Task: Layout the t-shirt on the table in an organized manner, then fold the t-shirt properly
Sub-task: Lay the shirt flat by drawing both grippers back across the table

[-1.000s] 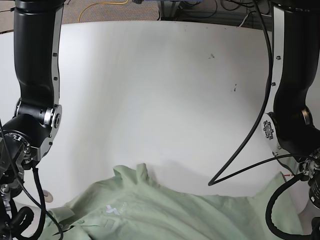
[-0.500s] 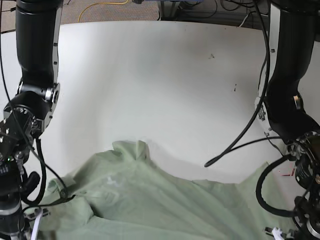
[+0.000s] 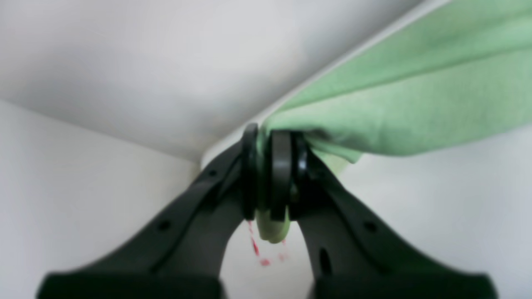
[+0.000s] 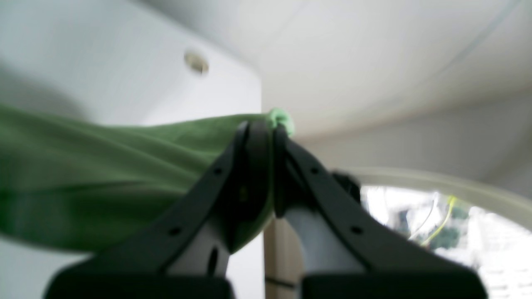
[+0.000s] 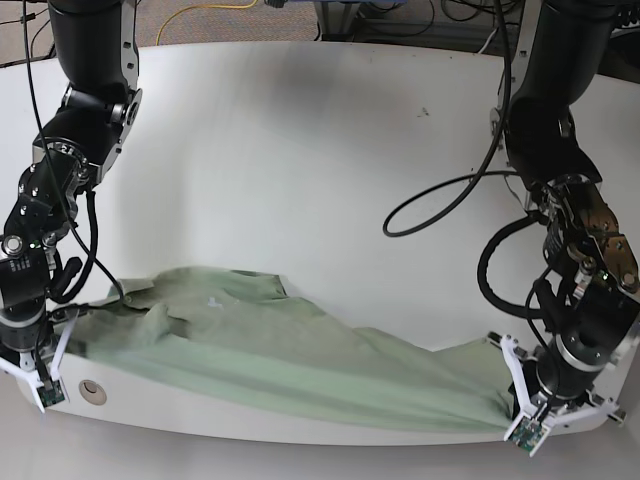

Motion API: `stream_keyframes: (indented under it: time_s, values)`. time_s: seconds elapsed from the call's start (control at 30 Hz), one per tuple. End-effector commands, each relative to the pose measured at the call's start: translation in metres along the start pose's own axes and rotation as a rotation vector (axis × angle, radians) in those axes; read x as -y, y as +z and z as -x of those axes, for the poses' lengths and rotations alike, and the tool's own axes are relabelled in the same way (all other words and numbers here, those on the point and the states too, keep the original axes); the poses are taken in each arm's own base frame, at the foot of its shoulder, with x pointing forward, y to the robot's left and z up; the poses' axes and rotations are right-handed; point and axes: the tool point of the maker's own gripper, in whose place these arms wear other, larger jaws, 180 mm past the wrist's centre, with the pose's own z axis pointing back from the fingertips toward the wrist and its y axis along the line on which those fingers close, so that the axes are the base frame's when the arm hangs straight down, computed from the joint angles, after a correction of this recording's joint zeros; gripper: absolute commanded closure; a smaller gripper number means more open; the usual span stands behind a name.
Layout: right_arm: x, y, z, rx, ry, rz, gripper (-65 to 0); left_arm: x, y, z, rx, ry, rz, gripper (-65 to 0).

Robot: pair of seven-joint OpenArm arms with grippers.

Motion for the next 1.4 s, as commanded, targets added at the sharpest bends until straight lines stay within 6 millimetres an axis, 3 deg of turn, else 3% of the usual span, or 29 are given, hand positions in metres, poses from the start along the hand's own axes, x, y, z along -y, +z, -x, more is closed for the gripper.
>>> stream_keyframes:
  time_s: [0.0, 0.3, 0.43, 0.73, 0.97, 1.17, 1.37]
  values:
    - [0.004, 0.001, 0.010, -0.012, -0.040, 0.018, 0.0, 0.005, 0.003, 0.013, -0.023, -0.007, -0.008, -1.0]
    - [-0.068, -0.004, 0.077, -0.168, -0.045, -0.144, 0.0, 0.075, 0.003, 0.102, -0.226, -0.003, 0.147, -0.8]
    - [-0.098, 0.001, 0.107, -0.241, -0.073, -0.212, 0.0, 0.101, 0.014, 0.150, -0.339, -0.031, 0.215, -0.8]
    - [-0.138, 0.015, 0.157, -0.359, -0.044, -0.301, 0.0, 0.153, 0.053, 0.231, -0.541, -0.061, 0.351, -0.8]
    - [-0.172, 0.034, 0.191, -0.442, -0.022, -0.385, 0.0, 0.188, 0.087, 0.275, -0.659, -0.068, 0.451, -0.8]
    - [-0.201, 0.053, 0.213, -0.501, -0.023, -0.458, 0.0, 0.197, 0.114, 0.305, -0.746, -0.080, 0.491, -0.8]
    - [-0.212, 0.066, 0.233, -0.550, -0.002, -0.489, 0.0, 0.199, 0.134, 0.326, -0.810, -0.115, 0.520, -0.8]
